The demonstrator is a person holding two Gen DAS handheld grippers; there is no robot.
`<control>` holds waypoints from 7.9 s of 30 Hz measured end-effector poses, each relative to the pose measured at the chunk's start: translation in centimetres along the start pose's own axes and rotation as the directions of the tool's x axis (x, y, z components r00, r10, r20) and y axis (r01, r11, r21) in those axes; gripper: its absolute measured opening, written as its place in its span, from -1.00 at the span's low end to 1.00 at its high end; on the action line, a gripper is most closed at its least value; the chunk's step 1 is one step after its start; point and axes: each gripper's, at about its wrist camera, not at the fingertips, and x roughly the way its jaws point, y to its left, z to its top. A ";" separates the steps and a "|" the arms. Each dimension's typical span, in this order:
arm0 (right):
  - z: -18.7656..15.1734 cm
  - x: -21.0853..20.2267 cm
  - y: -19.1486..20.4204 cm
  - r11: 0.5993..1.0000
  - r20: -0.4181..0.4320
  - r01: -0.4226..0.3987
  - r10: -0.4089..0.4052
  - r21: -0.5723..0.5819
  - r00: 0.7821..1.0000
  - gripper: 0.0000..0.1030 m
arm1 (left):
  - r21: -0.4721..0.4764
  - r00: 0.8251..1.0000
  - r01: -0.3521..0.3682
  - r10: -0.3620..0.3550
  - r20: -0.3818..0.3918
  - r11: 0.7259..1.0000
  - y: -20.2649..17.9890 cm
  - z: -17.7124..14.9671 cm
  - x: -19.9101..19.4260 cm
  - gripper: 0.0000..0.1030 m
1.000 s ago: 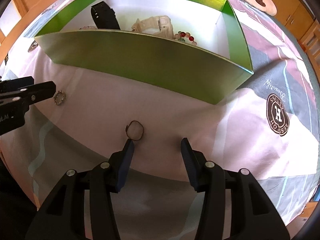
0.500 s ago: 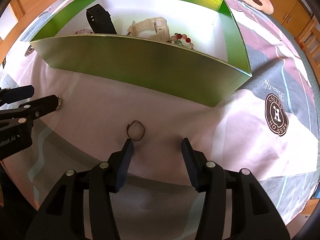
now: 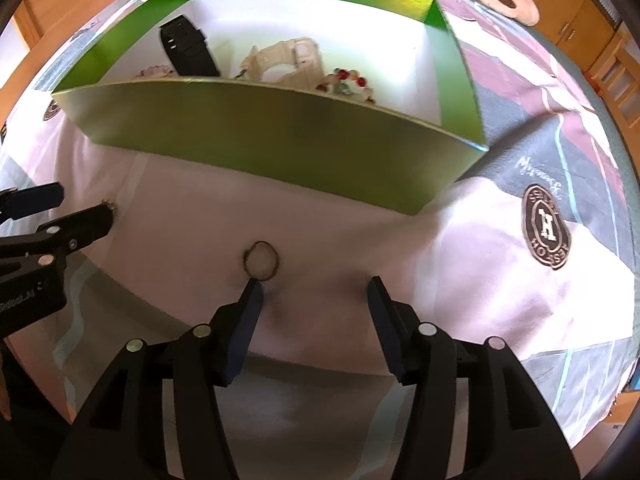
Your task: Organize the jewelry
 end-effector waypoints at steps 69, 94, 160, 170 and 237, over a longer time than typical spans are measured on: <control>0.6 -0.3 4.0 0.996 0.152 -0.060 0.070 -0.072 0.986 -0.30 | -0.006 1.000 0.014 -0.014 -0.012 1.000 -0.6 0.7 1.7 -0.59; 0.2 -4.0 2.5 0.992 0.224 -0.122 0.126 -0.029 0.966 -0.63 | -0.022 0.991 0.042 -0.039 0.128 0.999 -0.3 0.1 -2.8 -0.59; 4.8 -7.0 -1.1 0.985 0.391 0.058 -0.118 0.162 0.913 0.92 | 0.020 0.962 -0.008 0.002 0.274 1.000 -1.3 6.2 -6.0 0.96; 4.8 -6.9 -0.9 0.984 0.388 0.058 -0.121 0.170 0.914 0.92 | 0.023 0.962 -0.004 -0.003 0.272 1.000 -1.4 6.1 -6.0 0.96; 4.5 -6.4 -0.9 0.984 0.382 0.070 -0.129 0.164 0.915 0.92 | 0.001 0.969 -0.005 0.004 0.248 1.000 -0.9 5.9 -5.3 0.96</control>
